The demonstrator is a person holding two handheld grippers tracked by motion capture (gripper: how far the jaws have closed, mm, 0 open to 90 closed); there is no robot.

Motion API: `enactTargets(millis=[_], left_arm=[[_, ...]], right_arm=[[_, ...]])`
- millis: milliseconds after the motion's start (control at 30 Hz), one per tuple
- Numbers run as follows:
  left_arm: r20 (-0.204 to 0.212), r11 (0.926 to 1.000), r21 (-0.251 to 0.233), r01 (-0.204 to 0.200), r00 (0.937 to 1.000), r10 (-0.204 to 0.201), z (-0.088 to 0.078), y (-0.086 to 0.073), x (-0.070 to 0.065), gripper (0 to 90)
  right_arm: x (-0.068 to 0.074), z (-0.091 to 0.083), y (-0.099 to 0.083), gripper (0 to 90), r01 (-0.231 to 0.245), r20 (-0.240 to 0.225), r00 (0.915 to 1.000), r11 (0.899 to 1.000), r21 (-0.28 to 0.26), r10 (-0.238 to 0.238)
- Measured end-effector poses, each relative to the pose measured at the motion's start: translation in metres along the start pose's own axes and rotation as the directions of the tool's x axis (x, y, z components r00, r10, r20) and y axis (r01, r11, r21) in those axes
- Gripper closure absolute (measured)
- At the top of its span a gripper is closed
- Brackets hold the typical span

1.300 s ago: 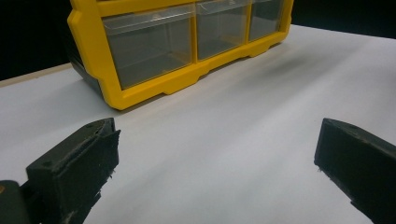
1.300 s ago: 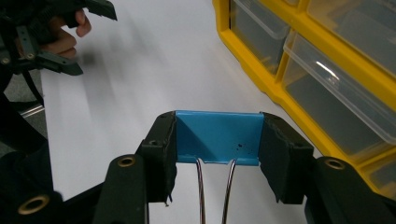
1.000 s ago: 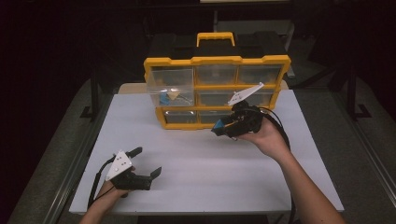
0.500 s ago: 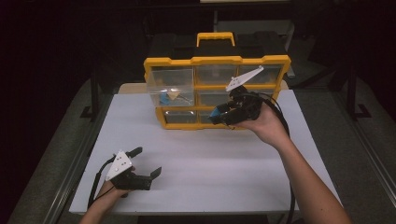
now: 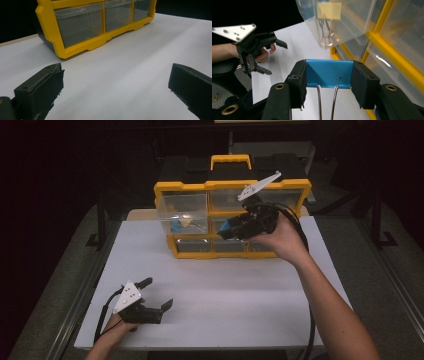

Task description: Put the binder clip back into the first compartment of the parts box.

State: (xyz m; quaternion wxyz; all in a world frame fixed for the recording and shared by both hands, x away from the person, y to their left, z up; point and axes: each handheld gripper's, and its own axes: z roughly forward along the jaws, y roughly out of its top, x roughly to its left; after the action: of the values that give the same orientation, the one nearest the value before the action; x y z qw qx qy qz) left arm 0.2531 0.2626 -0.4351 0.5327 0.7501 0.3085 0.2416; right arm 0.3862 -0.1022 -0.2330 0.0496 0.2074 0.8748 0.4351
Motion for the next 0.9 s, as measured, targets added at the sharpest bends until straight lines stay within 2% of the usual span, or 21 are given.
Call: enactTargets(millis=[633,667,900], left_arm=[[0.002,1.0,0.007,-0.001,1.0,0.001,0.0,0.0,0.0,0.0],[0.002,1.0,0.007,0.001,1.0,-0.001,0.0,0.0,0.0,0.0],[0.002,0.9999,0.01,-0.004,1.0,0.004,-0.001,0.001,0.001,0.0]], right_arm=[[-0.005,-0.019,0.046,49.2,0.017,-0.013,0.9998,0.998,-0.058,-0.018],[-0.003,-0.02,0.05,49.2,0.004,-0.017,0.9998,0.998,-0.057,-0.005],[-0.003,-0.021,0.07,49.2,0.018,-0.027,0.9995,0.998,-0.068,-0.019]])
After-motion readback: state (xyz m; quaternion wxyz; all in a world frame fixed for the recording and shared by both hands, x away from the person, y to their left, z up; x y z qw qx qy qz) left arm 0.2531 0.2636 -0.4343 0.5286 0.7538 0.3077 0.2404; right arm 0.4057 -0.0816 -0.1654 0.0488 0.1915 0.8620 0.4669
